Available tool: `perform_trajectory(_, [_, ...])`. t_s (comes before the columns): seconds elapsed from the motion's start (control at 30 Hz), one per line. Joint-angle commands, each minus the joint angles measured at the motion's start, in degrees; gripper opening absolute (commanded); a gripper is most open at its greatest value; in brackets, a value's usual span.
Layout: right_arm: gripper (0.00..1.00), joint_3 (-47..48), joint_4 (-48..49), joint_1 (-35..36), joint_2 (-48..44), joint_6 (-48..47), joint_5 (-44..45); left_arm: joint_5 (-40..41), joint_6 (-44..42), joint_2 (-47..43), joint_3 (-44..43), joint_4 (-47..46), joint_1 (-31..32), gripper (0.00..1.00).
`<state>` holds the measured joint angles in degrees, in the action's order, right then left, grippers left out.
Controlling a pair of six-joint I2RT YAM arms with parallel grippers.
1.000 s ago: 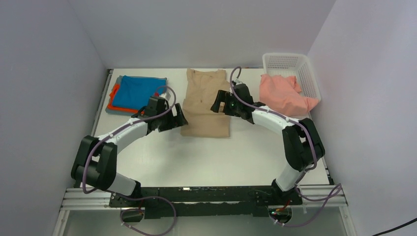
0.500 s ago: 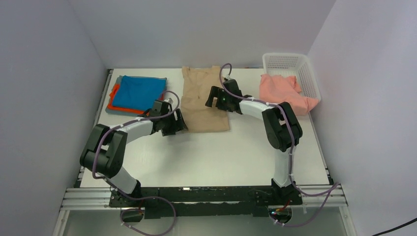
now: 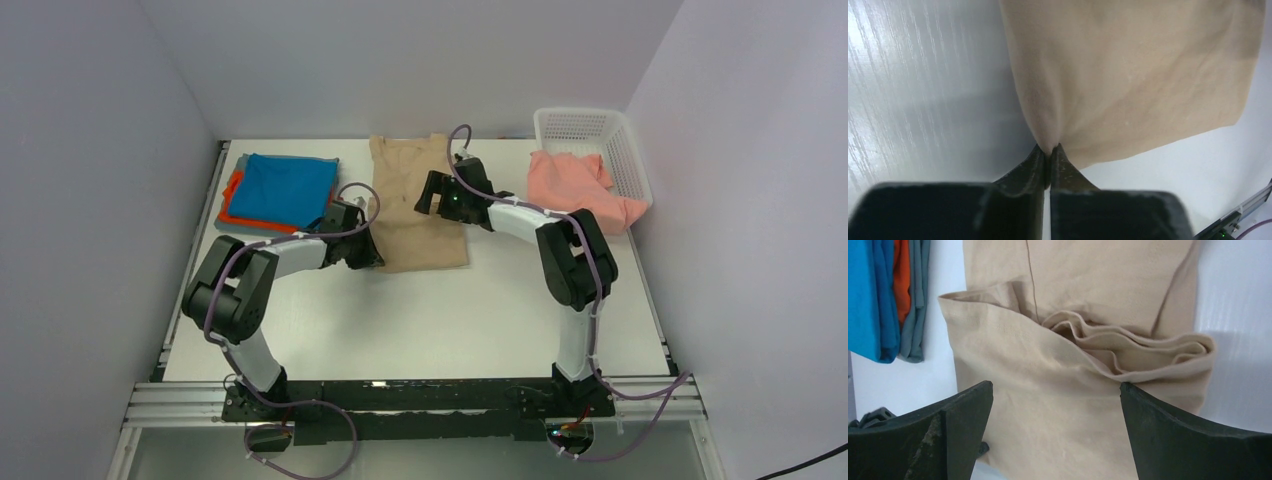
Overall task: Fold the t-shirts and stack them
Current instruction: Fold the folded rectangular tshirt in 1/3 of the way, then grab one side of the 2/3 rectangular tshirt with both arms
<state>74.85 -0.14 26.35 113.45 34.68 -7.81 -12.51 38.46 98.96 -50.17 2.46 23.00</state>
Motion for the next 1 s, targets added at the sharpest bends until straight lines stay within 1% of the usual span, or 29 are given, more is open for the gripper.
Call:
perform_trajectory(0.0, [1.0,5.29,2.01,-0.15,3.62,-0.58,-1.2,4.46,-0.64,1.87,0.33,7.01,1.69,0.0])
perform_trajectory(0.17, [1.0,12.23,0.39,-0.31,10.07,-1.49,-1.6,5.59,-1.55,2.49,1.51,8.36,1.69,0.0])
perform_trajectory(0.3, [1.0,19.99,-6.37,-0.99,15.55,-2.7,0.43,5.39,-1.92,1.47,3.46,8.35,1.68,0.0])
perform_trajectory(0.37, [1.0,20.04,-6.51,-1.36,16.34,-2.2,-0.83,5.22,-2.29,0.51,4.12,8.65,1.69,0.0])
perform_trajectory(0.5, [1.0,17.09,-6.1,-1.48,12.54,-2.02,-1.32,3.84,-4.02,-2.2,6.05,9.18,1.68,0.0])
perform_trajectory(0.57, [1.0,13.46,-5.76,-1.38,8.05,-2.47,-2.39,3.23,-5.2,-4.47,7.88,9.88,1.69,0.0])
perform_trajectory(0.63, [1.0,7.38,-3.74,-1.09,1.61,-3.06,-3.68,2.47,-6.43,-7.74,10.19,10.17,1.69,0.01])
perform_trajectory(0.67, [1.0,3.47,-3.46,-0.69,-2.02,-3.72,-3.76,1.84,-7.09,-10.44,11.42,10.37,1.68,0.05])
perform_trajectory(0.77, [1.0,-4.67,-5.42,0.56,-13.19,-5.24,-3.67,0.56,-7.91,-17.89,13.87,12.74,2.21,0.22])
perform_trajectory(0.8, [1.0,-8.09,-5.86,1.07,-17.28,-5.27,-3.56,0.97,-7.72,-21.31,14.51,13.44,2.92,0.34])
perform_trajectory(0.83, [1.0,-12.01,-5.58,1.7,-23.27,-5.0,-2.8,1.95,-7.36,-24.86,15.25,14.3,3.79,0.46])
perform_trajectory(0.9, [1.0,-19.5,-4.64,2.99,-31.86,-3.81,-0.36,3.47,-6.2,-31.04,16.67,16.03,4.83,0.65])
perform_trajectory(0.93, [1.0,-22.81,-4.61,3.26,-36.0,-2.8,0.34,4.21,-5.42,-33.54,17.3,17.38,4.89,0.73])
perform_trajectory(0.97, [1.0,-25.72,-5.1,3.36,-39.56,-1.5,1.06,5.1,-4.87,-36.02,17.7,18.7,4.89,0.77])
